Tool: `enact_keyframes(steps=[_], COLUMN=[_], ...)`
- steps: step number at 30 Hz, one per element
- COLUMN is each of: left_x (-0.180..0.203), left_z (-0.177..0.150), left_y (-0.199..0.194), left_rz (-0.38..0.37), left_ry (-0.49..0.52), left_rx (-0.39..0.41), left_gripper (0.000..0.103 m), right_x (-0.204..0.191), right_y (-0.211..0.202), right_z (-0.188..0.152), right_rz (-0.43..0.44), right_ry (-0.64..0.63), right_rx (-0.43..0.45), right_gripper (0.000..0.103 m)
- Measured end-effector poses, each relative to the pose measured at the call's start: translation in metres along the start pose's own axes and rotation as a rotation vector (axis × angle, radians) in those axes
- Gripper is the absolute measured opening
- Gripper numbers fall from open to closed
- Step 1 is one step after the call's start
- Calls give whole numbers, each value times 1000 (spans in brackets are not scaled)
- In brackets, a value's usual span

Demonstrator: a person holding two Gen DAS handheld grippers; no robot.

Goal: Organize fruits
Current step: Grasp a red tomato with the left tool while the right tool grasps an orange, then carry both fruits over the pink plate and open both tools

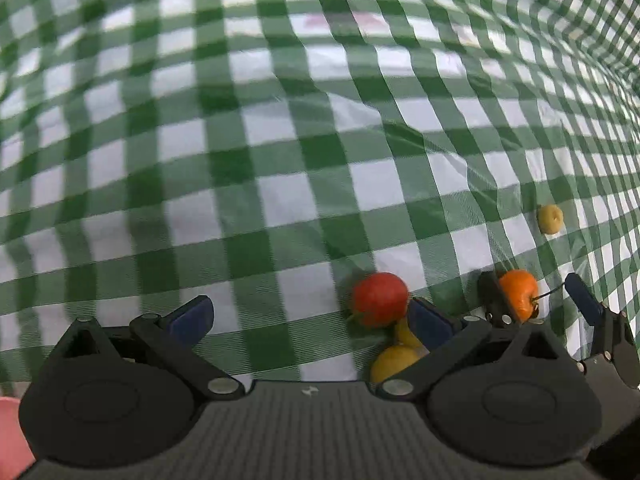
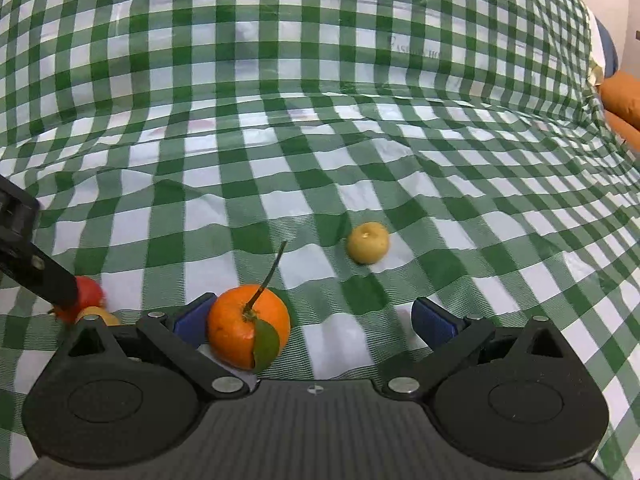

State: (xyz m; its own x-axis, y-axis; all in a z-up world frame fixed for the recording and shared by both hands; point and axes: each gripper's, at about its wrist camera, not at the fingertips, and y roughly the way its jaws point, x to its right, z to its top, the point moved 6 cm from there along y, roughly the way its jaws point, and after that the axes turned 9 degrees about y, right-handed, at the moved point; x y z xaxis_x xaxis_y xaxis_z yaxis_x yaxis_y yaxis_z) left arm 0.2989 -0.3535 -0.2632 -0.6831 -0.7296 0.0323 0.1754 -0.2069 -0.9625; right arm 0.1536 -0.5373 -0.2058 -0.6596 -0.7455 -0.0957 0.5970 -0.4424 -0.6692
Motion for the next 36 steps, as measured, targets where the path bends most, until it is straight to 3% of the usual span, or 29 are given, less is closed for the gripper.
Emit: enact_keyframes(steps=[5, 9, 13, 15, 16, 17, 18, 19, 20, 22, 27, 31, 36], left_x=[1, 13, 13, 12, 12, 11, 11, 14, 17, 18, 2, -14, -32], left_z=[9, 7, 4, 2, 2, 2, 2, 3, -1, 0, -4, -10, -46], left_y=[20, 32, 32, 31, 32, 31, 29, 22, 13, -7, -36, -54, -102], left_rz=[-23, 52, 47, 50, 57, 66, 74, 78, 81, 64, 25, -10, 19], left_ry=[-29, 72, 110, 110, 107, 100, 84, 72, 65, 53, -37, -119, -175], left_rx=[-14, -20, 29, 35, 26, 16, 13, 26, 52, 75, 133, 127, 110], left_gripper=[103, 103, 103, 103, 103, 103, 101, 90, 64, 32, 32, 32, 32], right_x=[4, 0, -3, -5, -8, -10, -13, -15, -16, -13, 2, 7, 9], right_y=[3, 0, -3, -5, -8, -11, -14, -16, -16, -16, -19, -26, -78], right_z=[-1, -6, -8, -8, -9, -9, -10, -10, -10, -8, -4, -4, 3], right_rz=[5, -11, -12, 5, 20, 36, 57, 59, 53, 54, -1, -21, 16], right_ry=[37, 47, 45, 37, 29, 23, 16, 3, -6, 22, 95, 110, 120], right_rx=[-16, -11, -9, -5, 1, 10, 17, 23, 26, 30, 66, 85, 117], right_gripper=[101, 101, 99, 91, 77, 51, 38, 39, 39, 39, 39, 39, 39])
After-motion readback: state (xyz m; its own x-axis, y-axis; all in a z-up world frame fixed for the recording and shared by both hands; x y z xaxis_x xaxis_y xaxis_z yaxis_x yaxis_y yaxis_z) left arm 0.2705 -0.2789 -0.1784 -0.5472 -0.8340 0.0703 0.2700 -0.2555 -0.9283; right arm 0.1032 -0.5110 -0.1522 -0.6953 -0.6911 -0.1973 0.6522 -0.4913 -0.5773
